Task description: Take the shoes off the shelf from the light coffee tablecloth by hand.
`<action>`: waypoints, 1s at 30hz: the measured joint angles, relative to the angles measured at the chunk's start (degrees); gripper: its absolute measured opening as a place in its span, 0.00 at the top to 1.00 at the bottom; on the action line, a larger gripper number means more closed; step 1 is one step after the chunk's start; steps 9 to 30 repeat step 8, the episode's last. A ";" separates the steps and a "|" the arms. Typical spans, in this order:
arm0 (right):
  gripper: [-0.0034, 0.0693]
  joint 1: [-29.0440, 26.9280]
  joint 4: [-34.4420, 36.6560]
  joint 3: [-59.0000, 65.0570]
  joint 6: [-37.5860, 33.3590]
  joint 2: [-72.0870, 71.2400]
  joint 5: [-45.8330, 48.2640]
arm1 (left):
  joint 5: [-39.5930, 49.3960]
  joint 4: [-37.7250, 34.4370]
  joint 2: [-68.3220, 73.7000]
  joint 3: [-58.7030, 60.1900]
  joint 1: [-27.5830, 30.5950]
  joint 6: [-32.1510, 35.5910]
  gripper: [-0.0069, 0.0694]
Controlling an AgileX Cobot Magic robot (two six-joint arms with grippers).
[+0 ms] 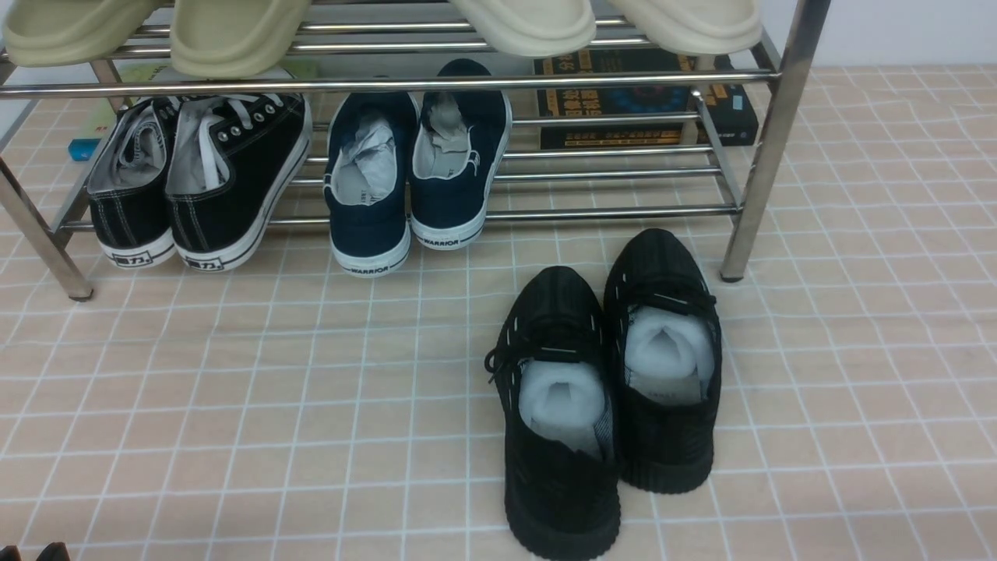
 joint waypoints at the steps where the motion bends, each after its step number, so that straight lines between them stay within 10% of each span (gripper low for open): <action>1: 0.77 0.00 0.00 0.00 0.00 0.00 0.00 | 0.00 0.00 0.00 0.00 0.00 0.00 0.59; 30: 0.76 0.00 0.00 0.00 0.00 0.00 0.00 | 0.00 0.00 0.00 0.00 0.00 0.00 0.59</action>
